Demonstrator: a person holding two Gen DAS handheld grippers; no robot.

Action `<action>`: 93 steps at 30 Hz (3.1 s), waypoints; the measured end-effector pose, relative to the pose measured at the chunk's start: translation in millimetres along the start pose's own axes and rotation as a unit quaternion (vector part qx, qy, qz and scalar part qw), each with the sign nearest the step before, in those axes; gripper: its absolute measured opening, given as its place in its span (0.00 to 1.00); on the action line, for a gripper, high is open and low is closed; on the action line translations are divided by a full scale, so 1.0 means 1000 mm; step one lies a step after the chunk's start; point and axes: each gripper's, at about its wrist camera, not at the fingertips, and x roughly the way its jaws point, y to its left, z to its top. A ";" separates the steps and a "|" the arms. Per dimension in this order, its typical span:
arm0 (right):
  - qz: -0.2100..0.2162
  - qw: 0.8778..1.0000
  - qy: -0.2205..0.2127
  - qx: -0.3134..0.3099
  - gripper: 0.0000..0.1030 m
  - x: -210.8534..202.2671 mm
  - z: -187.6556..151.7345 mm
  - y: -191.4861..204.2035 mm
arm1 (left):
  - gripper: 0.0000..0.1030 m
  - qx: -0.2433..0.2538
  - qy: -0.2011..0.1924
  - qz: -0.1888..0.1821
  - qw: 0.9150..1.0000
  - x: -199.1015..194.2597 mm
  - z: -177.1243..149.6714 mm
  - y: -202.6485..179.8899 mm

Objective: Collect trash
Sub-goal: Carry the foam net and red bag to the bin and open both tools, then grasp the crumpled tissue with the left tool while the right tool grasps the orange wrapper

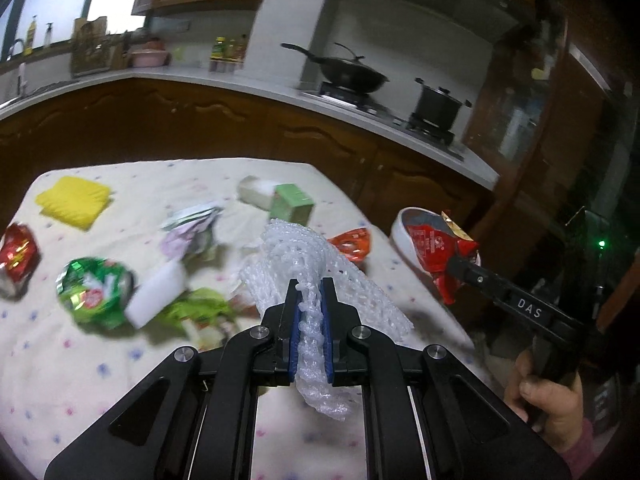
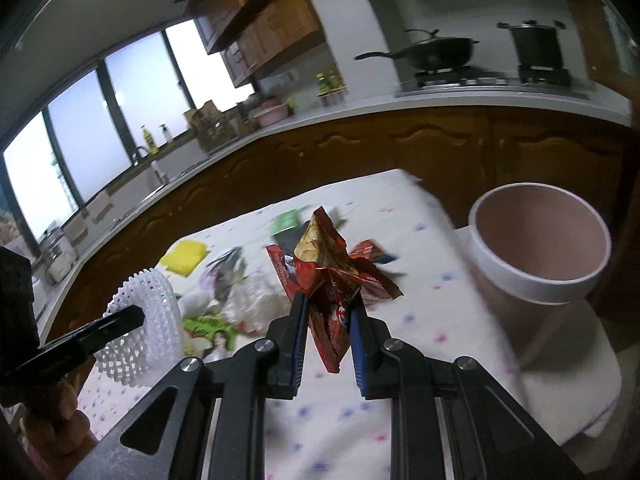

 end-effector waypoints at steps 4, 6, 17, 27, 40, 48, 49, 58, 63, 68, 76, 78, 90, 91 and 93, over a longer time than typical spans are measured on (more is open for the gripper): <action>-0.022 1.000 -0.012 0.015 0.19 -0.011 0.007 -0.025 | 0.08 0.015 0.003 -0.017 1.000 0.014 0.007 -0.021; -0.032 0.999 -0.017 0.023 0.19 -0.016 0.010 -0.037 | 0.08 0.025 0.004 -0.023 0.999 0.022 0.011 -0.033; -0.082 0.995 -0.036 0.052 0.19 -0.034 0.027 -0.093 | 0.08 0.066 0.012 -0.062 0.996 0.067 0.036 -0.091; -0.111 0.991 -0.040 0.065 0.20 -0.034 0.040 -0.133 | 0.08 0.087 0.027 -0.086 0.992 0.115 0.059 -0.134; -0.127 0.988 -0.024 0.088 0.21 -0.013 0.048 -0.174 | 0.08 0.094 0.074 -0.110 0.987 0.196 0.078 -0.173; -0.134 0.986 -0.004 0.097 0.23 0.008 0.055 -0.197 | 0.08 0.109 0.109 -0.103 0.983 0.244 0.077 -0.194; -0.134 0.986 -0.002 0.098 0.24 0.010 0.055 -0.199 | 0.08 0.111 0.115 -0.099 0.982 0.249 0.076 -0.196; -0.132 0.984 0.006 0.122 0.45 0.015 0.052 -0.215 | 0.44 0.095 0.134 -0.094 0.982 0.262 0.071 -0.192; -0.135 0.983 0.000 0.124 0.45 0.010 0.052 -0.215 | 0.49 0.089 0.135 -0.092 0.983 0.259 0.071 -0.190; -0.134 0.983 -0.013 0.127 0.49 0.001 0.054 -0.211 | 0.50 0.077 0.130 -0.089 0.985 0.248 0.072 -0.183; -0.125 0.984 -0.030 0.126 0.70 -0.014 0.054 -0.196 | 0.55 0.060 0.095 -0.071 0.991 0.210 0.076 -0.160; -0.119 0.984 -0.034 0.126 0.73 -0.016 0.053 -0.191 | 0.55 0.055 0.091 -0.071 0.992 0.202 0.075 -0.153; -0.093 0.988 -0.039 0.117 0.77 -0.022 0.048 -0.157 | 0.56 0.020 0.063 -0.048 0.997 0.146 0.066 -0.108; -0.090 0.988 -0.038 0.116 0.77 -0.021 0.047 -0.153 | 0.57 0.016 0.057 -0.043 0.997 0.140 0.065 -0.103; -0.085 0.989 -0.035 0.114 0.77 -0.019 0.044 -0.146 | 0.59 0.008 0.044 -0.039 0.998 0.128 0.065 -0.092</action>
